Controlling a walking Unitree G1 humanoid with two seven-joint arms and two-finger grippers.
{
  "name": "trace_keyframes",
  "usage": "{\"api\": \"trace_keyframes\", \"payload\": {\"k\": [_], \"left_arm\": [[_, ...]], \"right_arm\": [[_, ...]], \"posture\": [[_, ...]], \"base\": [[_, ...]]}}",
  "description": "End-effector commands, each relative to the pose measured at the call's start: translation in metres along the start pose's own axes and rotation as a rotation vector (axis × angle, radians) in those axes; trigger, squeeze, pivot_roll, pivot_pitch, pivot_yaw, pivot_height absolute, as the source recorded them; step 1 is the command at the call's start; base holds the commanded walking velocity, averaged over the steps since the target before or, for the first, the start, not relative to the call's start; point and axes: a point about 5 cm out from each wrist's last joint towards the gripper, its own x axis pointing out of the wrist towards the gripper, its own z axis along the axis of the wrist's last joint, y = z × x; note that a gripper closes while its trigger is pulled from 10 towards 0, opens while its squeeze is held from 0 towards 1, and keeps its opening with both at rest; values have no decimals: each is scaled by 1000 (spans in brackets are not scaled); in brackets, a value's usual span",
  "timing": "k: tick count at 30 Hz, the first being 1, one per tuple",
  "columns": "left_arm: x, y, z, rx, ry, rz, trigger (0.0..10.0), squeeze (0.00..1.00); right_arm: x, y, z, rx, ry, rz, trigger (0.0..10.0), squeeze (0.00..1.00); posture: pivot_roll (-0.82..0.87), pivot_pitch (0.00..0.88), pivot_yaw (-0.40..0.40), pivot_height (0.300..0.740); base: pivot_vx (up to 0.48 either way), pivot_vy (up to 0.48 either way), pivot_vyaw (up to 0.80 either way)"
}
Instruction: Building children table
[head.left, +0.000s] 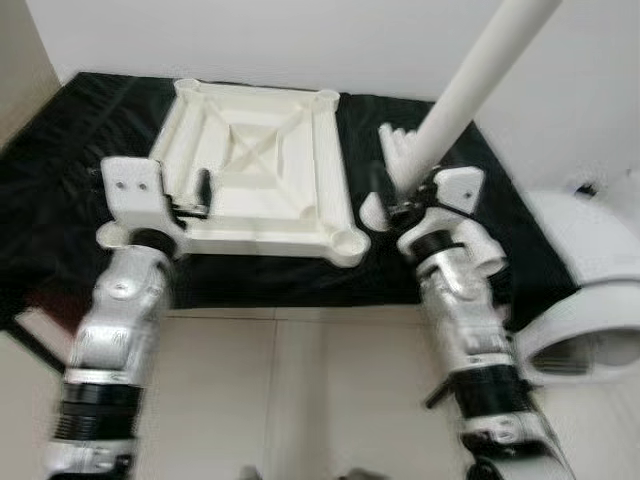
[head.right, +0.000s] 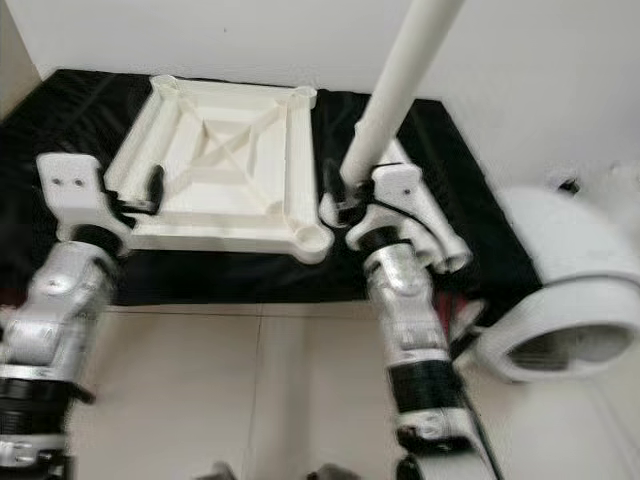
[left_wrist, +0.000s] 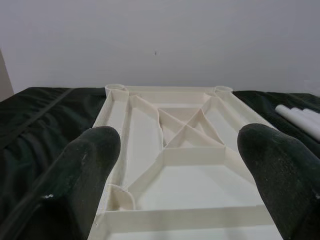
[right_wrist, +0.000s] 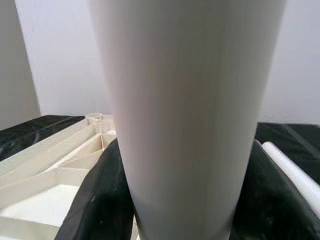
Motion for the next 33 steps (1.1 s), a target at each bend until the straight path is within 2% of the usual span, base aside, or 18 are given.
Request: {"api": "trace_keyframes", "payload": {"k": [1,7,14,20,24,28,31,33], "left_arm": [[0,2,0,30,3,6,10000,0],[2,0,1,57,10,-3,10000,0],[0,-1,-3,79,31,-2,10000,0],[-2,6,-2,114,37,68,10000,0],[-4,11,0,109,36,100,10000,0],[-7,10,1,93,39,82,10000,0],[-9,10,2,98,38,68,10000,0],[-10,9,3,69,37,32,10000,0]], "right_arm": [[4,5,8,-8,-36,22,10000,0],[7,4,7,-15,-32,30,10000,0],[8,-9,4,-31,-6,-2,10000,0],[4,-12,0,-46,23,-45,10000,0],[1,-12,-5,-48,58,-61,10000,0],[-3,-15,-8,-46,85,-83,10000,0],[-6,-21,-8,-53,91,-101,10000,0],[-8,-30,-2,-79,61,-125,10000,0]], "posture": [[20,27,-68,740],[18,38,-84,740],[20,56,-84,740],[17,58,-61,740],[18,55,-56,740],[16,53,-50,740],[17,53,-46,740],[15,53,-45,740]], "base": [[0,0,0],[0,0,0],[0,0,0],[0,0,0],[0,0,0],[0,0,0],[0,0,0],[0,0,0]]}}
